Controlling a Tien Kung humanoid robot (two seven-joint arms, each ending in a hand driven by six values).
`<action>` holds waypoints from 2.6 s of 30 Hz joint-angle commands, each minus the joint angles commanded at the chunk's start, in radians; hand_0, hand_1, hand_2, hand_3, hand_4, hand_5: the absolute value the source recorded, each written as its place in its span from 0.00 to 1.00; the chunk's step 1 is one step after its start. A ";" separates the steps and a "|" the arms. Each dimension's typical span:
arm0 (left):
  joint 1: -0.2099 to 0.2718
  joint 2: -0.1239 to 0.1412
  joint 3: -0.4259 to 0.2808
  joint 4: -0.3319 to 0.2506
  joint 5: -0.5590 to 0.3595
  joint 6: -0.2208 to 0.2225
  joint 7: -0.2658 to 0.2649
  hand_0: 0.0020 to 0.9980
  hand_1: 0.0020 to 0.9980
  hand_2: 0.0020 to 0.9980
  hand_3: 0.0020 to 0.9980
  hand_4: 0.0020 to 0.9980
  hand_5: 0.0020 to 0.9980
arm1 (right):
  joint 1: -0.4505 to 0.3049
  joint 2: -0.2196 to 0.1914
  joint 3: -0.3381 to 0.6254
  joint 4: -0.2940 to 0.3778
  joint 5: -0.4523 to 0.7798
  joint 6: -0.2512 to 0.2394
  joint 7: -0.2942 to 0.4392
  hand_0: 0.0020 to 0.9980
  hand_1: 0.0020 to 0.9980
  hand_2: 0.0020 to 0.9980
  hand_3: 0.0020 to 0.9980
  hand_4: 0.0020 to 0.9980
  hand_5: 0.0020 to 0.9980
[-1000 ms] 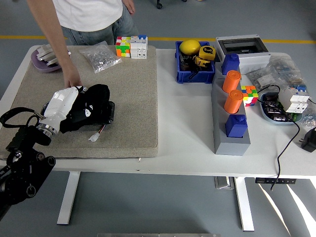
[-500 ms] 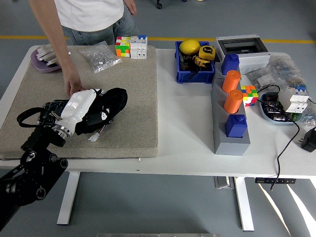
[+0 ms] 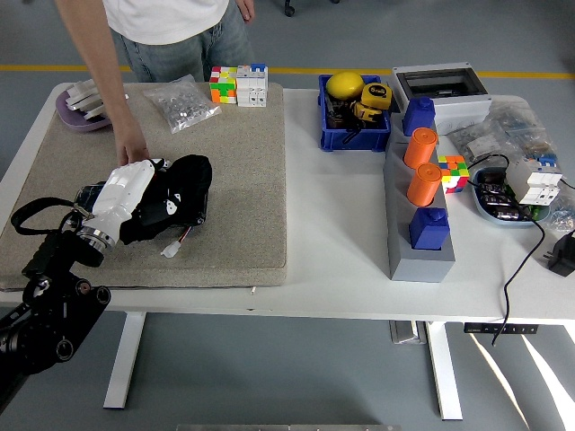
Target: Pick the rag up,wipe the panel,place it on the desk
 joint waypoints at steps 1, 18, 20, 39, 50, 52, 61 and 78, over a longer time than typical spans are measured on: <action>0.001 0.002 -0.008 0.004 0.000 0.000 0.000 0.26 0.18 0.41 0.32 0.00 0.00 | 0.000 0.000 0.001 0.000 0.000 0.000 0.000 0.79 0.63 0.69 0.64 1.00 0.56; 0.015 0.045 -0.163 0.093 0.023 -0.002 -0.012 0.27 0.19 0.41 0.32 0.00 0.00 | 0.000 0.001 -0.001 0.000 0.004 0.000 0.000 0.79 0.63 0.69 0.64 1.00 0.56; 0.020 0.051 -0.187 0.104 0.028 -0.002 -0.014 0.27 0.19 0.41 0.32 0.00 0.00 | 0.000 0.001 0.000 0.000 0.004 0.000 0.000 0.79 0.63 0.69 0.64 1.00 0.56; 0.036 0.102 -0.315 0.149 0.055 0.003 -0.020 0.29 0.20 0.41 0.32 0.00 0.00 | 0.001 0.000 -0.005 0.000 0.008 -0.002 -0.005 0.79 0.63 0.69 0.64 1.00 0.56; 0.034 0.128 -0.372 0.212 0.029 0.019 -0.059 0.29 0.20 0.41 0.32 0.00 0.00 | 0.001 0.001 -0.013 0.000 0.009 -0.003 -0.008 0.79 0.63 0.69 0.64 1.00 0.56; 0.030 0.134 -0.376 0.234 0.026 0.019 -0.073 0.29 0.20 0.41 0.32 0.00 0.00 | 0.002 0.000 -0.014 0.000 0.009 -0.004 -0.009 0.79 0.63 0.69 0.64 1.00 0.56; 0.032 0.134 -0.387 0.269 0.047 -0.048 -0.054 0.58 0.75 0.62 0.54 0.58 0.00 | 0.000 0.002 -0.019 0.000 0.009 -0.004 -0.012 0.79 0.63 0.69 0.64 1.00 0.56; 0.048 0.132 -0.400 0.231 0.060 -0.074 -0.024 0.81 0.87 0.82 0.81 0.95 0.26 | 0.003 0.004 -0.018 0.000 0.008 -0.003 -0.013 0.79 0.62 0.69 0.64 1.00 0.56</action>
